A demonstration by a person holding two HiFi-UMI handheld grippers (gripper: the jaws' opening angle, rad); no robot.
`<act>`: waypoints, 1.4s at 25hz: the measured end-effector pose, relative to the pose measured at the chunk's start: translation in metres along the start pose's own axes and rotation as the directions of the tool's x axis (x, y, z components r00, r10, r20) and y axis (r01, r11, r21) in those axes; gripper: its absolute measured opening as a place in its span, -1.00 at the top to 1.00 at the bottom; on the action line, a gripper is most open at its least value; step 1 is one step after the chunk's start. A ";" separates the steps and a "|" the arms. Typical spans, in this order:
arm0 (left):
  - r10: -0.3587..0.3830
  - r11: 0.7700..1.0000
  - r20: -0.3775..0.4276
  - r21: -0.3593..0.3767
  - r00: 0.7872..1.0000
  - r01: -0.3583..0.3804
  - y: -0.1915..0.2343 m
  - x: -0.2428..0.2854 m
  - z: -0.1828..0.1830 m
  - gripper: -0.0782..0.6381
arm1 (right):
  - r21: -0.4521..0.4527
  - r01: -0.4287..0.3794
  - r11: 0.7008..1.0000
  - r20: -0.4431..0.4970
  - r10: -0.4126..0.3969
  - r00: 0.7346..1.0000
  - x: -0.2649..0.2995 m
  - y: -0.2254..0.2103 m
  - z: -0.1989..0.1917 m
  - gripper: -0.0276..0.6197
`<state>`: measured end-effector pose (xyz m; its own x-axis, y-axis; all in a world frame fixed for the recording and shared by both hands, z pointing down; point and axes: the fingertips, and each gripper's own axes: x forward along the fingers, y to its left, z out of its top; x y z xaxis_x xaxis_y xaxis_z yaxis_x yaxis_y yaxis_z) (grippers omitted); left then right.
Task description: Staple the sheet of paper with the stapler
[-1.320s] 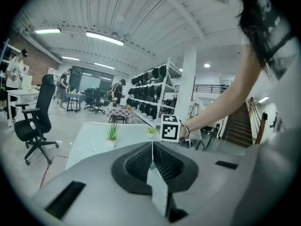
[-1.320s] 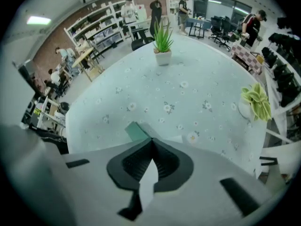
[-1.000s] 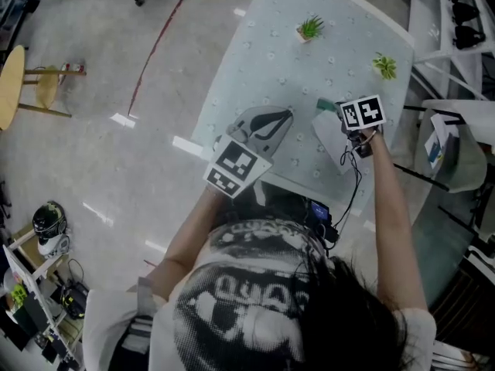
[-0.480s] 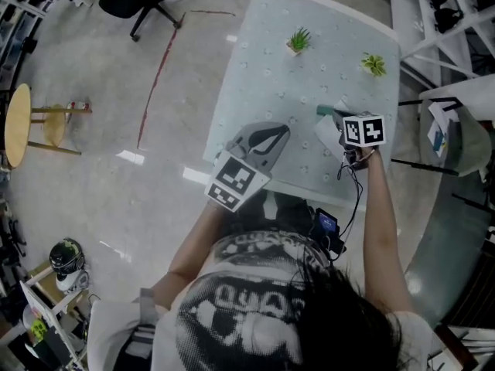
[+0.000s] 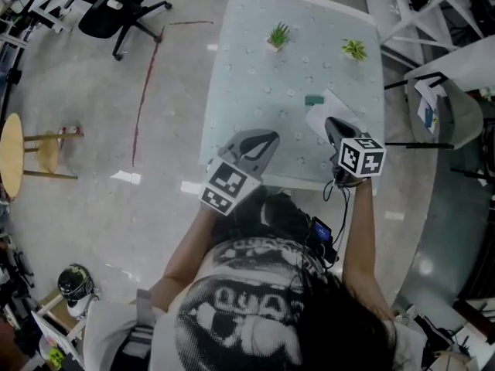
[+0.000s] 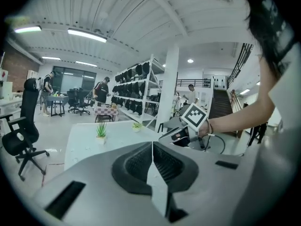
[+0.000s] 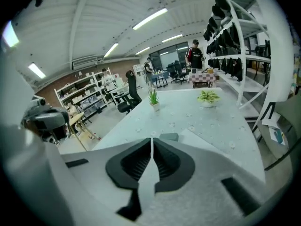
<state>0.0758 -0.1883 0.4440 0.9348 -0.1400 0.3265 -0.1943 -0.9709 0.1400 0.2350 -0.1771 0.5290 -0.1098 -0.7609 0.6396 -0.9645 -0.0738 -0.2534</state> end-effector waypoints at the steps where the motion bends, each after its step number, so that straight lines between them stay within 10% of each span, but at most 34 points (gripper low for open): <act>1: -0.004 1.000 -0.003 0.001 1.000 0.004 -0.003 0.000 -0.002 0.77 | 0.014 0.001 1.000 0.021 -0.001 1.000 -0.007 0.003 -0.002 0.89; 35: 0.055 0.995 -0.022 0.080 0.998 -0.053 -0.212 -0.041 -0.028 0.77 | 0.017 -0.133 0.991 0.322 0.121 0.939 -0.223 0.078 -0.113 0.95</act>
<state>0.0708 0.0289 0.4268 0.9159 -0.1888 0.3541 -0.2192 -0.9745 0.0473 0.1573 0.0596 0.4485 -0.1427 -0.9308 0.3365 -0.9372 0.0177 -0.3484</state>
